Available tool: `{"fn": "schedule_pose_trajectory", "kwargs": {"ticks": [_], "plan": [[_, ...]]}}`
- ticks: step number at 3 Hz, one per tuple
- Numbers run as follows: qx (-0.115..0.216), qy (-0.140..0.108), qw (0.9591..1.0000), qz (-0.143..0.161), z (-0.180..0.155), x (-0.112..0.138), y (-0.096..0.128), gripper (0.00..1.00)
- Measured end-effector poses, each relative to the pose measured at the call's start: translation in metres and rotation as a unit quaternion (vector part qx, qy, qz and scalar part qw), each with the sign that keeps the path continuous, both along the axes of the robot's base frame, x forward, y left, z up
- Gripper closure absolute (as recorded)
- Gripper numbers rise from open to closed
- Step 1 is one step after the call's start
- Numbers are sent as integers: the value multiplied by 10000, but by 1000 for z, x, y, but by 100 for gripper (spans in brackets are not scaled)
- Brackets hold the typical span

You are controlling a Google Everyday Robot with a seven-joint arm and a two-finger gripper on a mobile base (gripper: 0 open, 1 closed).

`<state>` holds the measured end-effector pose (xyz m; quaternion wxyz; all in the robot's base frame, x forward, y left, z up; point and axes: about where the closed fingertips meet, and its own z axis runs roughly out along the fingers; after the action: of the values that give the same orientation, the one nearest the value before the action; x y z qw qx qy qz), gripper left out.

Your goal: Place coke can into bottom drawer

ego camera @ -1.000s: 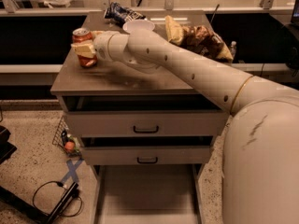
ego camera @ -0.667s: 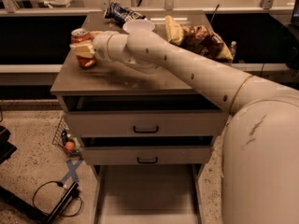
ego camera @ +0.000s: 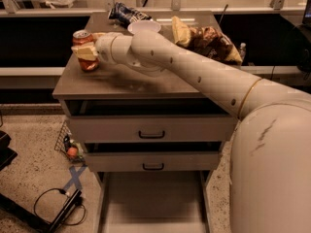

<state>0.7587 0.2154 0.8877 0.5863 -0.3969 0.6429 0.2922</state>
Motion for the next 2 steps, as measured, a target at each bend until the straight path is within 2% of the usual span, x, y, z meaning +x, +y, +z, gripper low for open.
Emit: {"fn": "schedule_pose_trajectory", "kwargs": {"ticks": [1,2], "plan": [[-344,-9,9991,229,31,-6,-3,100],[-817,-59,9959,396,93,-30,-28,100]]}}
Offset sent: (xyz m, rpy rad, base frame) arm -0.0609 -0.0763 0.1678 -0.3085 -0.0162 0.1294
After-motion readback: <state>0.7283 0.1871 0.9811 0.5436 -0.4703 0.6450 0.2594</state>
